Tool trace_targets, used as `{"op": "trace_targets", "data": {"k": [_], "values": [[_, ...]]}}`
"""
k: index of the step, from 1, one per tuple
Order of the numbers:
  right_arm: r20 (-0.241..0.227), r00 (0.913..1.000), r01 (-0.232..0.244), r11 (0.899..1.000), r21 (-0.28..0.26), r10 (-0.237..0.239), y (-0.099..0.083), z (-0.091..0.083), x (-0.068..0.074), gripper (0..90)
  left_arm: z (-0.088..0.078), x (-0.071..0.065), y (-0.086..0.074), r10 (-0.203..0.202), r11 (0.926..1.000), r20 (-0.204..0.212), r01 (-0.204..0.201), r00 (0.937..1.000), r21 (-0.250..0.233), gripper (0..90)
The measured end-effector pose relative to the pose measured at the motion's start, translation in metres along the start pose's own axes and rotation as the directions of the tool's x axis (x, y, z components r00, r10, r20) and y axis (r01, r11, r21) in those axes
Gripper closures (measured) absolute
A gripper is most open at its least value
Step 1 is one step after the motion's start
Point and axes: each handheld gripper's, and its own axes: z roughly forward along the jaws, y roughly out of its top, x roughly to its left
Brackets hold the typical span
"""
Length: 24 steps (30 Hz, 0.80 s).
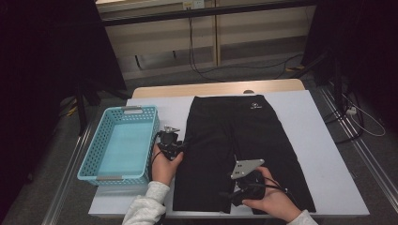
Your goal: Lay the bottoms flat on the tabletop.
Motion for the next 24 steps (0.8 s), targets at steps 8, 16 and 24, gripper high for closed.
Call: {"op": "trace_targets", "data": {"k": [8,16,24], "values": [[0.071,0.9948,-0.069,0.996,-0.050,0.073,-0.005,-0.010,-0.018,25.3,-0.005,-0.004,0.002,0.034,0.9992,0.053,-0.033,0.9980,-0.023,31.8],[0.164,0.9748,-0.136,0.986,-0.097,0.151,-0.009,-0.018,-0.034,22.1,-0.015,-0.006,-0.006,0.086,0.9960,0.103,-0.083,0.9909,-0.032,20.9],[0.191,0.9678,-0.142,0.983,-0.120,0.163,-0.007,-0.020,-0.044,20.2,-0.023,-0.005,-0.015,0.099,0.9951,0.166,-0.096,0.9811,-0.024,16.3]]}}
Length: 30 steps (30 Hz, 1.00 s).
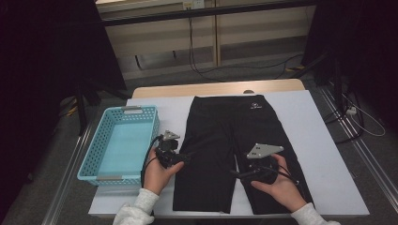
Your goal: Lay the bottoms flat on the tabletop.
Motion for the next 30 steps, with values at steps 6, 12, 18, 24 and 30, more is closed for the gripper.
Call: {"op": "trace_targets", "data": {"k": [6,12,18,24,30], "values": [[0.039,0.9990,-0.019,1.000,-0.022,0.020,0.003,-0.006,-0.011,19.2,-0.005,0.001,-0.003,0.014,0.9999,0.020,-0.014,0.9997,0.003,13.6],[0.043,0.9987,-0.027,0.999,-0.038,0.028,0.004,-0.007,-0.016,17.9,-0.003,-0.001,-0.008,0.029,0.9994,0.010,-0.029,0.9995,0.021,13.6],[0.039,0.9989,-0.022,0.998,-0.053,0.024,0.007,-0.004,-0.016,16.8,-0.002,-0.002,-0.011,0.036,0.9991,-0.001,-0.036,0.9994,0.025,13.6],[0.028,0.9995,-0.017,0.999,-0.046,0.018,0.007,-0.001,-0.013,18.8,-0.009,0.002,-0.015,0.005,0.9999,-0.027,-0.004,0.9996,0.013,14.6],[-0.038,0.9992,0.014,1.000,-0.006,-0.014,0.006,0.009,0.002,39.5,-0.011,0.000,-0.018,0.027,0.9989,-0.062,-0.025,0.9977,0.039,19.3]]}}
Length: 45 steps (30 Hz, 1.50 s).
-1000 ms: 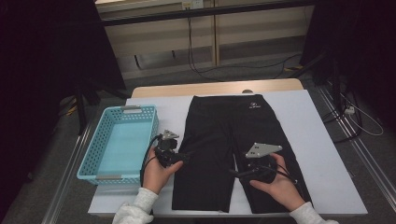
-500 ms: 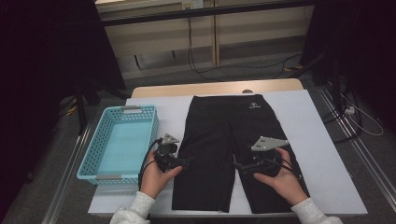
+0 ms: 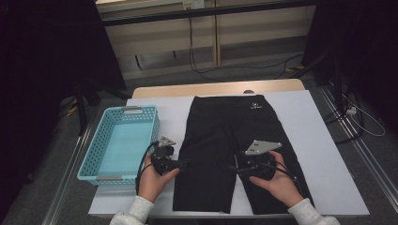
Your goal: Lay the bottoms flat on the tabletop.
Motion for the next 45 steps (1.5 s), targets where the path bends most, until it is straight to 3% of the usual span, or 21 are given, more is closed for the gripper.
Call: {"op": "trace_targets", "data": {"k": [2,3,6,10,12,15,19,21,23,26,27,29,32,37,45], "values": [[-0.030,0.9992,0.027,1.000,0.013,-0.027,0.000,0.004,0.008,50.5,0.001,-0.001,-0.001,-0.023,0.9997,0.012,0.023,0.9997,-0.011,19.7],[-0.050,0.9978,0.044,0.999,0.019,-0.043,0.000,0.007,0.012,51.2,0.000,-0.001,-0.001,-0.033,0.9994,0.017,0.034,0.9993,-0.007,19.8],[-0.106,0.9903,0.095,0.995,0.040,-0.090,0.003,0.012,0.027,61.3,-0.002,-0.003,0.000,-0.014,0.9999,0.004,0.014,0.9999,-0.009,20.1],[-0.151,0.9789,0.152,0.984,0.089,-0.138,-0.002,0.019,0.040,54.3,0.000,-0.001,-0.002,-0.038,0.9991,-0.003,0.038,0.9993,-0.019,22.2],[-0.157,0.9754,0.177,0.975,0.137,-0.155,-0.007,0.020,0.039,60.2,0.000,-0.001,-0.003,-0.053,0.9985,0.004,0.053,0.9986,-0.017,22.6],[-0.209,0.9704,0.150,0.980,0.128,-0.122,-0.012,0.014,0.035,66.0,0.000,0.000,-0.004,-0.059,0.9982,-0.002,0.059,0.9983,-0.012,24.7],[-0.241,0.9608,0.177,0.972,0.155,-0.136,-0.013,0.008,0.035,70.1,0.001,0.000,-0.005,-0.068,0.9976,-0.023,0.068,0.9974,-0.014,27.7],[-0.246,0.9603,0.173,0.972,0.156,-0.132,-0.014,0.007,0.036,68.9,0.001,-0.001,-0.005,-0.051,0.9987,-0.043,0.050,0.9978,-0.005,31.5],[-0.257,0.9578,0.170,0.975,0.143,-0.129,-0.015,0.007,0.036,58.1,-0.001,-0.002,-0.005,-0.058,0.9983,-0.042,0.058,0.9974,0.009,38.7],[-0.252,0.9587,0.168,0.977,0.132,-0.131,-0.013,0.008,0.036,40.4,-0.004,-0.005,-0.004,-0.077,0.9966,-0.031,0.078,0.9965,0.026,49.0],[-0.253,0.9577,0.172,0.978,0.120,-0.137,-0.013,0.008,0.036,38.8,-0.004,-0.007,-0.004,-0.072,0.9968,-0.036,0.073,0.9968,0.033,52.5],[-0.228,0.9641,0.165,0.980,0.111,-0.136,-0.012,0.007,0.034,35.5,-0.005,-0.010,-0.004,-0.058,0.9970,-0.040,0.059,0.9976,0.050,62.7],[-0.200,0.9720,0.147,0.984,0.101,-0.124,-0.012,0.006,0.029,33.4,-0.007,-0.011,-0.005,-0.088,0.9945,-0.031,0.089,0.9957,0.055,74.0],[-0.159,0.9810,0.126,0.988,0.086,-0.111,-0.012,0.004,0.023,30.8,-0.011,-0.009,-0.008,-0.142,0.9870,0.015,0.141,0.9897,0.078,84.8],[-0.111,0.9910,0.082,0.995,0.057,-0.075,-0.012,0.003,0.015,27.5,-0.012,-0.011,-0.010,-0.118,0.9903,0.038,0.115,0.9923,0.079,88.4]]}}
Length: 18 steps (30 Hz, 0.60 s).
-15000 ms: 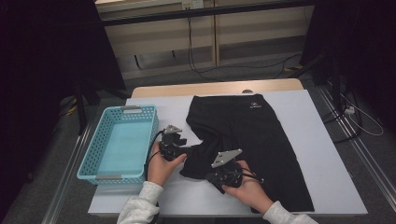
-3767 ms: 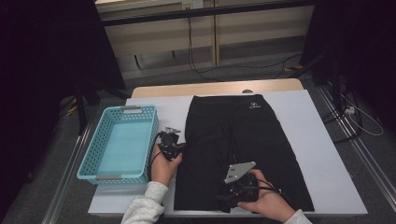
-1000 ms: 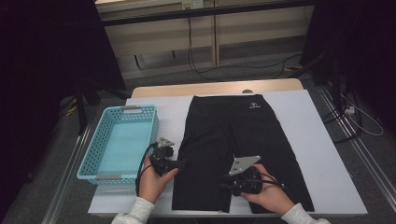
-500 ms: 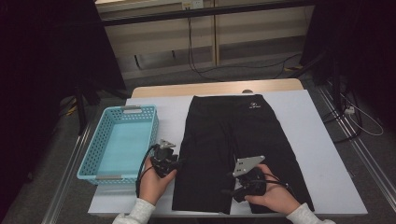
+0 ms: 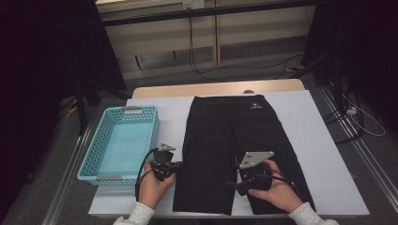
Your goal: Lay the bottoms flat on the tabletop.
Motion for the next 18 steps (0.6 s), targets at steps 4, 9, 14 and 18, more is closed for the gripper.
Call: {"op": "trace_targets", "data": {"k": [4,9,14,18], "values": [[0.012,0.9998,-0.016,1.000,-0.007,0.016,0.0007,0.0008,-0.0027,24.8,0.0005,-0.0009,0.0000,0.001,1.0000,-0.001,-0.001,1.0000,-0.003,88.7],[0.036,0.9989,-0.029,0.999,-0.022,0.030,0.0011,0.0005,-0.0057,23.1,0.0013,-0.0026,0.0004,-0.027,0.9996,0.025,0.027,0.9993,0.001,89.0],[0.032,0.9983,-0.047,0.999,-0.024,0.048,0.0007,0.0000,-0.0081,22.9,-0.0001,-0.0029,0.0011,-0.035,0.9993,0.050,0.034,0.9981,0.018,89.2],[0.036,0.9982,-0.048,0.998,-0.027,0.049,0.0001,-0.0008,-0.0088,22.4,-0.0027,-0.0021,0.0017,-0.042,0.9991,0.050,0.041,0.9979,0.011,89.1]]}}
